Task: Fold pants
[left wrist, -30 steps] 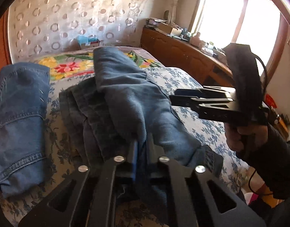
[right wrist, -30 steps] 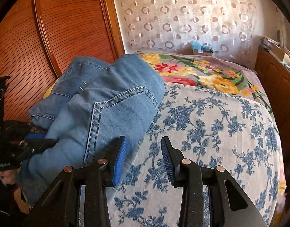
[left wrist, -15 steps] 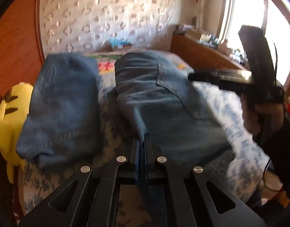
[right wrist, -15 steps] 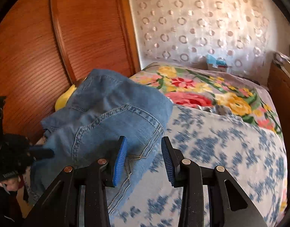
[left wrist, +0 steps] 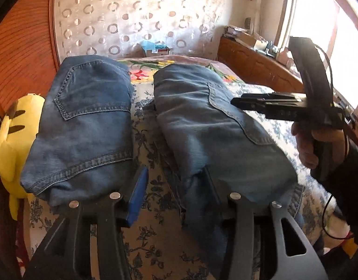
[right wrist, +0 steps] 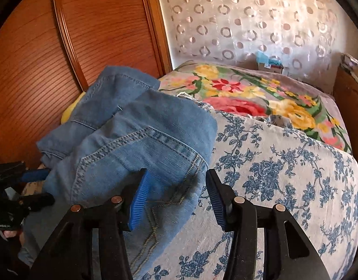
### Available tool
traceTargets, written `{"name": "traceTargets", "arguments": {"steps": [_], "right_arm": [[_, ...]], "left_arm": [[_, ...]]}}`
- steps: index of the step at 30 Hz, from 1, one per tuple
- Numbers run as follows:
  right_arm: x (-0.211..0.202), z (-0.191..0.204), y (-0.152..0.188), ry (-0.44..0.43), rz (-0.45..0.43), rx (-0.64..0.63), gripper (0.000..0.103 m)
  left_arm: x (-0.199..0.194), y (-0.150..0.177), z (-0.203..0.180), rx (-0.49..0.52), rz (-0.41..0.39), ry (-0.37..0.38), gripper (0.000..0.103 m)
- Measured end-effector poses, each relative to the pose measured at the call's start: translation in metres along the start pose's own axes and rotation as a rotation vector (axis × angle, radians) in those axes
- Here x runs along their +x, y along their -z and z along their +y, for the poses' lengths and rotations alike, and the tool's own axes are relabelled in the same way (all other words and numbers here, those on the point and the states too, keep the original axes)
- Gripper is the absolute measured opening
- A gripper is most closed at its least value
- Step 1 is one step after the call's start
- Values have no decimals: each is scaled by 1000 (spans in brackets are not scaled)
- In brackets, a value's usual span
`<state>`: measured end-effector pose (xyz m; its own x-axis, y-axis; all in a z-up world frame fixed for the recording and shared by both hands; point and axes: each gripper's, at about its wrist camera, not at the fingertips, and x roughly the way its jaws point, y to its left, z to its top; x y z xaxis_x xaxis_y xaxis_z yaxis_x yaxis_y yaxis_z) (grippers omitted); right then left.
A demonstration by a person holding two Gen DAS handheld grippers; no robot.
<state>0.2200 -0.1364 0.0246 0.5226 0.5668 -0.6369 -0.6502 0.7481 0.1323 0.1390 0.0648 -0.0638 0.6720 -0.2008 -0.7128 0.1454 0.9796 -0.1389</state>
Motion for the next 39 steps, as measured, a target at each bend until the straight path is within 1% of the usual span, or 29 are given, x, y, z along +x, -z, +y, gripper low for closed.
{"name": "traceTargets", "arguments": {"steps": [1, 2, 3, 5, 7, 8, 9, 14, 19, 28, 30, 32, 34, 36, 37, 38, 39], "right_arm": [[0, 1, 0, -7, -5, 8, 62], [-2, 1, -1, -15, -11, 11, 67], [-3, 2, 0, -28, -17, 12, 69], [-2, 2, 2, -62, -15, 17, 81], [5, 2, 3, -61, 1, 17, 82], [11, 1, 3, -52, 12, 14, 82], [16, 1, 3, -56, 21, 14, 82], [31, -2, -2, -86, 43, 30, 82], [53, -2, -2, -84, 70, 22, 84], [70, -9, 0, -117, 75, 45, 86], [72, -9, -1, -119, 75, 44, 84], [71, -10, -1, -133, 75, 43, 79], [69, -9, -1, -143, 78, 39, 75], [68, -10, -2, -148, 84, 37, 69], [67, -11, -2, -149, 84, 42, 59], [66, -12, -4, -145, 81, 41, 42], [62, -9, -5, -140, 79, 30, 35]], "left_arm": [[-1, 0, 0, 0, -1, 1, 49], [-1, -1, 0, 2, -4, 3, 49], [-3, -3, -1, 5, -10, 10, 49], [-2, -7, 0, -1, -20, 26, 49], [2, -8, 2, -2, -21, 35, 57], [6, -9, 2, 2, -12, 47, 68], [11, -10, 1, 6, 0, 60, 76], [30, -9, 2, -17, 48, 72, 78], [46, -7, 6, -53, 91, 82, 78], [62, -7, 8, -83, 108, 102, 79], [65, -9, 7, -80, 104, 104, 79], [68, -11, 7, -77, 101, 109, 79], [66, -12, 8, -74, 95, 129, 73], [68, -15, 5, -63, 91, 130, 70], [68, -15, 3, -56, 88, 146, 57], [68, -15, 1, -56, 89, 191, 49], [67, -15, 0, -58, 88, 181, 44]]}}
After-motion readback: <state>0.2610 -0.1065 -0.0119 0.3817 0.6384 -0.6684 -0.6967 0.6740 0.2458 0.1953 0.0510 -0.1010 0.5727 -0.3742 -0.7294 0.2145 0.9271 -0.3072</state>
